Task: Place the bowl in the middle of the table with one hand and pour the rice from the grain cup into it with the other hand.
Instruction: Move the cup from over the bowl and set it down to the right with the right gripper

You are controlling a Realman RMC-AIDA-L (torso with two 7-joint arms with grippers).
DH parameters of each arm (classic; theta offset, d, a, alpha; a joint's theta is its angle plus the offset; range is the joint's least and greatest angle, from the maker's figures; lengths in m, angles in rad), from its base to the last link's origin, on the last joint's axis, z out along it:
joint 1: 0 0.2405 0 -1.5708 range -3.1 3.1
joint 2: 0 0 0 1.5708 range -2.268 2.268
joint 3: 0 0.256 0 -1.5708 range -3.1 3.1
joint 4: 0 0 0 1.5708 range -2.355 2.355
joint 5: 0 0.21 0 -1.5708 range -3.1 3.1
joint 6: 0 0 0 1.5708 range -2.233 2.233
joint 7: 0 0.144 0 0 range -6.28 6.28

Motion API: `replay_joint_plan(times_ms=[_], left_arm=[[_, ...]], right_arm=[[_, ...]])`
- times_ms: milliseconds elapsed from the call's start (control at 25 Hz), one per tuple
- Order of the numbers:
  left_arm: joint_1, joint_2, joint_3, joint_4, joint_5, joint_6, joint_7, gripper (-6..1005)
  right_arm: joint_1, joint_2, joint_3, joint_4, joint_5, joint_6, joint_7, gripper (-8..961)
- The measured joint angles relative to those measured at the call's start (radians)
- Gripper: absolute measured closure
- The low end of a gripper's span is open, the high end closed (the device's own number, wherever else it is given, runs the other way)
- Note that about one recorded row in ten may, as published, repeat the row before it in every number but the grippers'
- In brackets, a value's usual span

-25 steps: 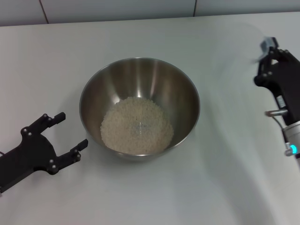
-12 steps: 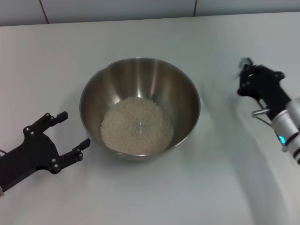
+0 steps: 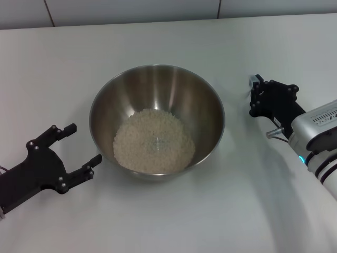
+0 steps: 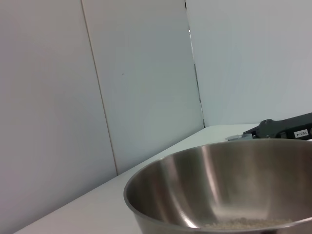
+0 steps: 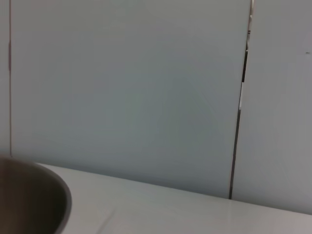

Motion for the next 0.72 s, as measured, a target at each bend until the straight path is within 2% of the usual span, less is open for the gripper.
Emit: replay_joint_plan(times_ms=[200,320,720], left_arm=[[0.000,0.000,0.000,0.002,0.000,0.000,0.000,163],[0.000,-0.001,0.000,0.002,0.000,0.000,0.000,163],[0.007,-0.001,0.000,0.002,0.000,0.000,0.000,163]], right_arm=[[-0.009,0.000,-0.001,0.012,0.000,-0.008,-0.002,936],[-0.021,-0.002,-0.001,0.020,0.000,-0.029,-0.002,873],[-0.083,-0.007,-0.021,0.039,-0.025,-0.115,-0.003,484]])
